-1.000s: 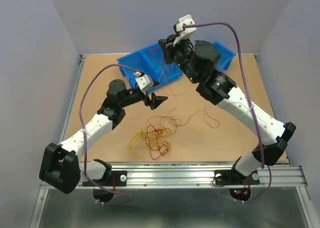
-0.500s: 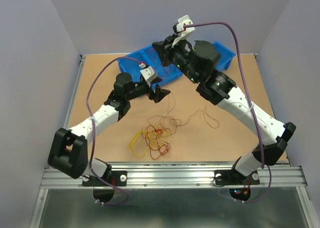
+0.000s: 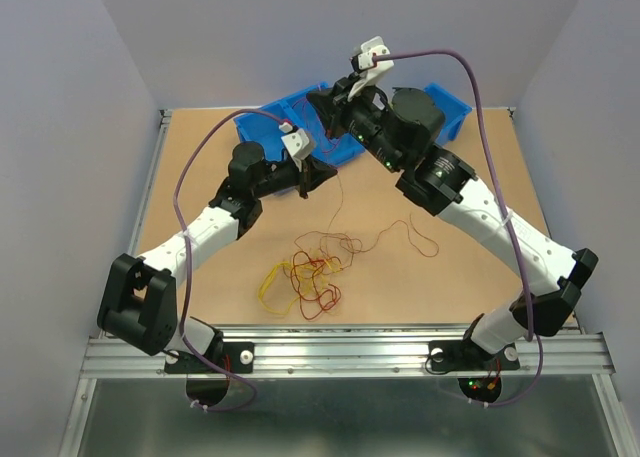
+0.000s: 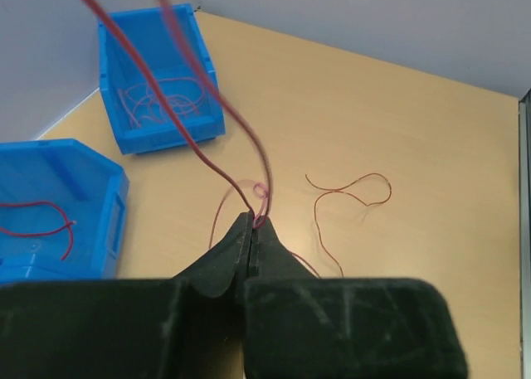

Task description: Untangle the cables

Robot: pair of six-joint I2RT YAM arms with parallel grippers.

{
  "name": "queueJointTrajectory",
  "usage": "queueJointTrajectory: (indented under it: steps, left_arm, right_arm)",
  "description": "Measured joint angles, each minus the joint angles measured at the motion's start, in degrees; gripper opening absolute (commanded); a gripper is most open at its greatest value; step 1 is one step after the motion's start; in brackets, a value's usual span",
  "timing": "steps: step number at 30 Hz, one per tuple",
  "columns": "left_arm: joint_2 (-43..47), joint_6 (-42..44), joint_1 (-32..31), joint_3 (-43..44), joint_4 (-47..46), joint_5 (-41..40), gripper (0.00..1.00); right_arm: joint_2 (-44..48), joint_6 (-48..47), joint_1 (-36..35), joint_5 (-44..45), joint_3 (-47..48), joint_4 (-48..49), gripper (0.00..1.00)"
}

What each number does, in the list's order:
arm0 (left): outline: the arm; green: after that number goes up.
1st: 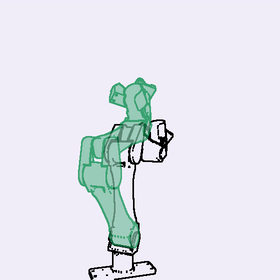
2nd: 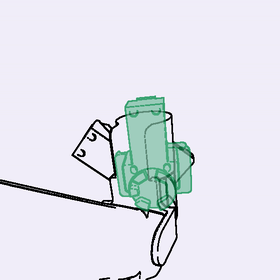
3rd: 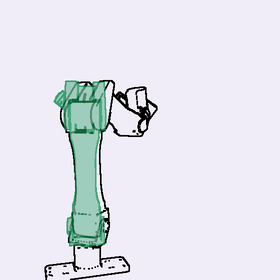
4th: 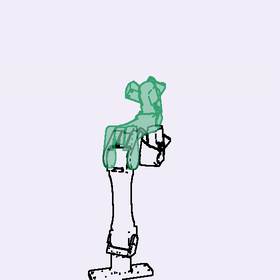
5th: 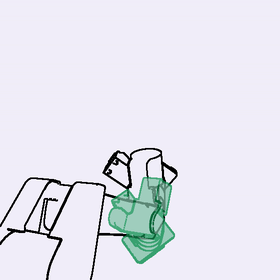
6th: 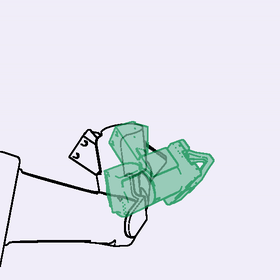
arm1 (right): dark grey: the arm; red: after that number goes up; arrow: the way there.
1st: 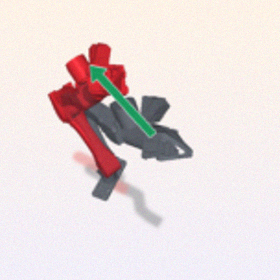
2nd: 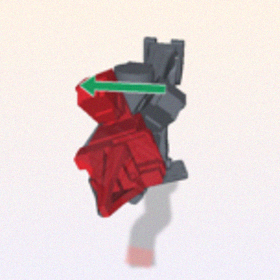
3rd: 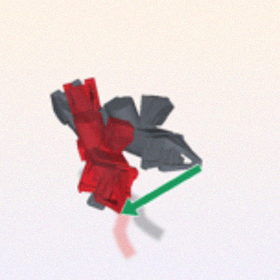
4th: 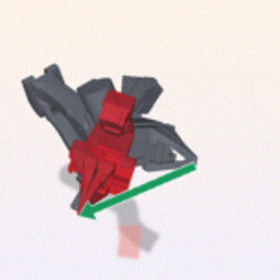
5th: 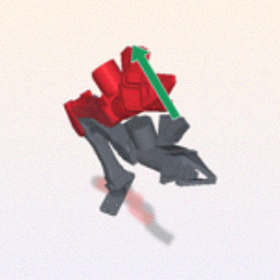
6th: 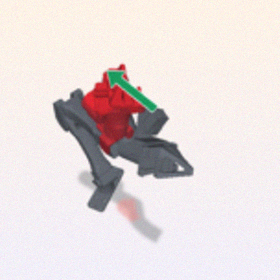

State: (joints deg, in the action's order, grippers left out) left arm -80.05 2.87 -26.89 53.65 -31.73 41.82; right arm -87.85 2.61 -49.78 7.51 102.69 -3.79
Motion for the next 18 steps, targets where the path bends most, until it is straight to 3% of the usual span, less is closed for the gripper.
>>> queueJointTrajectory:
  steps: [9,18]
  left_arm:
    - [0.02,-0.52,0.76,0.0,-0.66,3.15,0.0]
    - [0.94,-0.74,2.38,-0.81,-1.7,5.16,0.0]
  right_arm:
    - [1.14,0.24,0.0,1.62,-4.22,2.1,0.01]
    - [4.9,0.66,0.0,11.65,-8.39,4.68,0.01]
